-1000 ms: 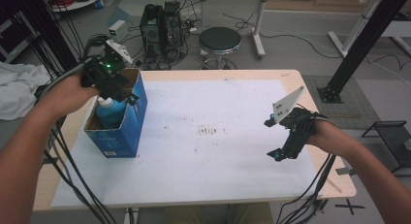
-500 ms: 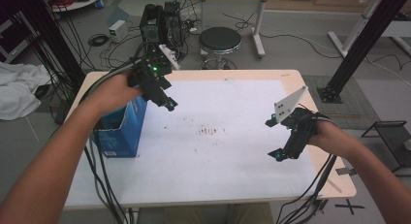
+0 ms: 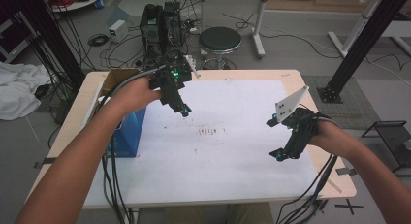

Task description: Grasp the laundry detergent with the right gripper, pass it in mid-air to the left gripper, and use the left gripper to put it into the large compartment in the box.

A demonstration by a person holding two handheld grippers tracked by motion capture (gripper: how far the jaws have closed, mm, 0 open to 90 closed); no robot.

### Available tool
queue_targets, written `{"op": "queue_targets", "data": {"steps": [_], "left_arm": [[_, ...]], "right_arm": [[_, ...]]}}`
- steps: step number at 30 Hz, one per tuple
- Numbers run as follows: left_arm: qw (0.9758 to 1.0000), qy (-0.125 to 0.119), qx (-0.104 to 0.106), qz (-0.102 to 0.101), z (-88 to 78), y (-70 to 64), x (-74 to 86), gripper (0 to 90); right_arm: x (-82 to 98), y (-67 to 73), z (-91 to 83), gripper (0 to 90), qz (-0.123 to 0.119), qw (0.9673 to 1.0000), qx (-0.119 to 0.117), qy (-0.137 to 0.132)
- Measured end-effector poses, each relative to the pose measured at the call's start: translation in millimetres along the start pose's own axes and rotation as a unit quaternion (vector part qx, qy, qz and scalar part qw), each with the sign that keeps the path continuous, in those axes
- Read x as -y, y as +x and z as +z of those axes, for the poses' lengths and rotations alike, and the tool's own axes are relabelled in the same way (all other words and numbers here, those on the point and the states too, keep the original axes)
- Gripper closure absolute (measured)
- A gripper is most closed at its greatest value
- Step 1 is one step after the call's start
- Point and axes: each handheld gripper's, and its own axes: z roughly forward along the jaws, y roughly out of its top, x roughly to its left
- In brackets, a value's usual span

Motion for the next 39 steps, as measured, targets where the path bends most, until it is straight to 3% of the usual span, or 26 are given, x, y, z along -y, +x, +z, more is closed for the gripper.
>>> {"op": "queue_targets", "data": {"steps": [3, 10, 11, 12, 17, 18, 19, 22, 39], "left_arm": [[0.9998, -0.014, 0.000, -0.013, 3.5, 1.9, -1.6, 13.1], [0.9995, -0.016, -0.005, -0.028, 12.5, 9.7, -6.0, 13.1], [0.9998, -0.008, -0.005, -0.018, 12.5, 12.0, -7.2, 13.1], [0.9994, -0.022, -0.002, -0.027, 15.6, 11.4, -7.7, 13.1], [0.9999, -0.015, 0.007, -0.003, 21.6, 13.1, -15.0, 13.1], [0.9997, -0.019, 0.008, -0.011, 24.4, 11.2, -17.1, 13.1], [0.9999, -0.007, 0.009, 0.002, 24.2, 12.2, -18.7, 13.1], [0.9999, -0.003, 0.010, 0.009, 29.0, 11.7, -22.6, 13.1], [0.9997, 0.000, 0.021, 0.015, 37.8, 11.9, -28.5, 13.1]], "right_arm": [[-0.1, -1.0, -0.1, 0.8, 0.003, 1.0000, 0.002, 0.001], [-2.7, -2.8, 2.4, 0.8, 0.006, 1.0000, 0.001, 0.003], [-3.0, -3.2, 2.6, 0.8, 0.005, 1.0000, 0.001, 0.004], [-3.2, -3.7, 2.8, 0.8, 0.005, 1.0000, 0.000, 0.004], [-3.5, -6.2, 3.6, 0.8, 0.008, 0.9999, -0.001, 0.006], [-3.8, -6.7, 4.1, 0.8, 0.008, 1.0000, -0.001, 0.004], [-4.4, -6.6, 4.2, 0.8, 0.012, 0.9999, -0.001, 0.006], [-6.5, -8.1, 5.5, 0.8, 0.007, 1.0000, -0.002, 0.006], [-8.4, -11.5, 7.0, 0.8, 0.005, 1.0000, -0.006, 0.006]]}}
